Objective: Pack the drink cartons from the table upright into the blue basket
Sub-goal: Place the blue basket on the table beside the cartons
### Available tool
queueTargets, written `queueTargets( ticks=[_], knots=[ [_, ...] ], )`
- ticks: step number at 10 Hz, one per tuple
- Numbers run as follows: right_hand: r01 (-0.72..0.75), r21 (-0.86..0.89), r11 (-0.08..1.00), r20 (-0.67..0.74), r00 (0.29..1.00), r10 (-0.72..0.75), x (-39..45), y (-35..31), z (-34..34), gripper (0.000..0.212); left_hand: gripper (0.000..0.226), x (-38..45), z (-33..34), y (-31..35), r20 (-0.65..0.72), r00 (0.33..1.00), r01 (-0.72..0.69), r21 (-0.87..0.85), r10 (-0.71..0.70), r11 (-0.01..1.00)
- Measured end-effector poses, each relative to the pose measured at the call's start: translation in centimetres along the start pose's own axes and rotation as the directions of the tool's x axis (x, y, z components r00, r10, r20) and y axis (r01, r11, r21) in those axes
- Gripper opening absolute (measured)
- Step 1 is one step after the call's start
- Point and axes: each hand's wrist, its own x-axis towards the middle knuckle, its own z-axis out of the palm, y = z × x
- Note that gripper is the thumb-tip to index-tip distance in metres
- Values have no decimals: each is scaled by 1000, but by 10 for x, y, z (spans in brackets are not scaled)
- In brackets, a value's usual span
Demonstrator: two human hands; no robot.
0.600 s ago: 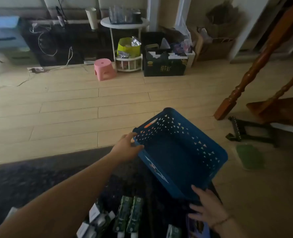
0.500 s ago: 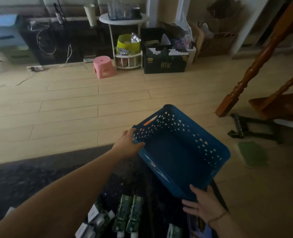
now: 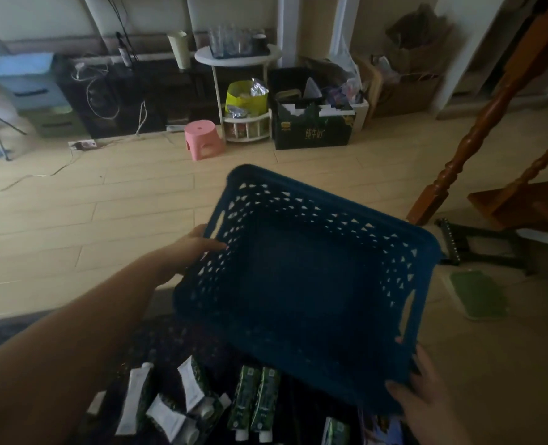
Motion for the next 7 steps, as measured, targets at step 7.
queueTargets(
  ticks=[7],
  knots=[
    [-221, -255, 941, 500, 803, 324, -336, 338, 191, 109, 41, -379, -162, -367, 105, 894, 406, 224, -437, 886]
  ],
)
